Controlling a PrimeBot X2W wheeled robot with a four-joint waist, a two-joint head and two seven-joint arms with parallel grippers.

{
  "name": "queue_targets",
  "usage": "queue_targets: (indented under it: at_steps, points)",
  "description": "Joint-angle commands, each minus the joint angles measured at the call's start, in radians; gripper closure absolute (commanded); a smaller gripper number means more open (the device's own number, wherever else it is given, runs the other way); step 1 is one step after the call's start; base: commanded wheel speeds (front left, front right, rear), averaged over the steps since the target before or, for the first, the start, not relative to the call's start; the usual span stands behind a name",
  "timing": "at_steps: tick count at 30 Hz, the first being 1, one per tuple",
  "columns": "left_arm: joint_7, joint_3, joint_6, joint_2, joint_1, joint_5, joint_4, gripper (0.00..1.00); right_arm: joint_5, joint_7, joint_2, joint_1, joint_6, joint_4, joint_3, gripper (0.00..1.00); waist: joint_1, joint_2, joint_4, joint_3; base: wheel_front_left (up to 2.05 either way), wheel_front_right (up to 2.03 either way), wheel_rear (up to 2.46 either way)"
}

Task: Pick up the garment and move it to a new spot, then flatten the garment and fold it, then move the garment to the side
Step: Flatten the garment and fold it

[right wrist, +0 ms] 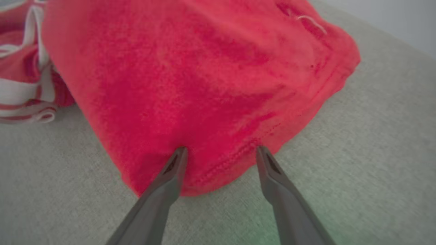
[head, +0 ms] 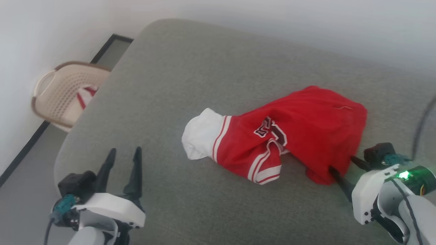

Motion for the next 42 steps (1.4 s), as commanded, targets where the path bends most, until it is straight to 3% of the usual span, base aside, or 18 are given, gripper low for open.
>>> queue_targets:
  at_steps: [1, 4, 6, 12, 24, 31, 36, 37, 40, 41, 42]
  points:
    - [-0.008, 0.002, -0.012, -0.021, -0.004, 0.009, 0.002, 0.00, -0.017, 0.036, -0.011, -0.029, -0.001, 0.027, 0.030, 0.00, 0.0000, 0.0000, 0.035, 0.031, 0.00, 0.00, 0.00]
    - [-0.009, 0.010, -0.027, -0.048, -0.012, 0.026, 0.002, 0.00, -0.022, 0.095, -0.012, -0.056, -0.001, 0.077, 0.071, 0.00, 0.0000, 0.0000, 0.053, 0.043, 0.00, 0.00, 0.00]
    - [-0.008, 0.015, -0.038, -0.061, -0.014, 0.046, 0.001, 0.00, -0.018, 0.118, -0.012, -0.066, -0.001, 0.095, 0.110, 1.00, 0.0000, 0.0000, 0.062, 0.050, 0.00, 0.00, 0.00]
    - [-0.008, 0.056, -0.071, -0.103, -0.005, 0.088, -0.006, 0.00, 0.009, 0.118, -0.047, -0.121, -0.002, 0.097, 0.136, 1.00, 0.0000, 0.0000, 0.072, 0.056, 0.00, 0.00, 0.00]
    - [-0.008, 0.105, -0.135, -0.167, 0.018, 0.153, -0.006, 0.00, -0.007, 0.057, -0.082, -0.279, -0.002, 0.057, 0.079, 1.00, 0.0000, 0.0000, 0.090, 0.070, 0.00, 0.00, 0.00]
    - [-0.008, 0.101, -0.170, -0.209, -0.013, 0.192, 0.001, 0.00, -0.028, 0.037, -0.069, -0.409, -0.002, 0.168, 0.090, 1.00, 0.0000, 0.0000, 0.124, 0.096, 0.00, 0.00, 0.00]
    - [-0.008, 0.102, -0.192, -0.241, -0.030, 0.215, 0.007, 0.00, -0.056, -0.006, -0.034, -0.529, -0.002, 0.343, 0.115, 1.00, 0.0000, 0.0000, 0.147, 0.126, 0.00, 0.00, 0.00]
    - [-0.008, 0.104, -0.192, -0.244, -0.032, 0.221, 0.007, 0.00, -0.060, -0.011, -0.029, -0.548, -0.002, 0.375, 0.122, 0.96, 0.0000, 0.0000, 0.148, 0.131, 0.00, 0.00, 0.00]
    - [-0.008, 0.112, -0.200, -0.258, -0.034, 0.230, 0.006, 0.00, -0.057, -0.020, -0.008, -0.593, -0.002, 0.464, 0.136, 0.50, 0.0000, 0.0000, 0.152, 0.141, 0.00, 0.00, 0.00]
    - [-0.008, 0.115, -0.201, -0.261, -0.033, 0.232, 0.007, 0.00, -0.051, -0.013, 0.001, -0.600, -0.002, 0.490, 0.147, 0.00, 0.0000, 0.0000, 0.152, 0.143, 0.00, 0.00, 0.00]
    - [-0.008, 0.121, -0.201, -0.264, -0.032, 0.230, 0.008, 0.00, -0.047, -0.008, 0.009, -0.607, -0.002, 0.509, 0.162, 0.00, 0.0000, 0.0000, 0.152, 0.143, 0.00, 0.00, 0.00]
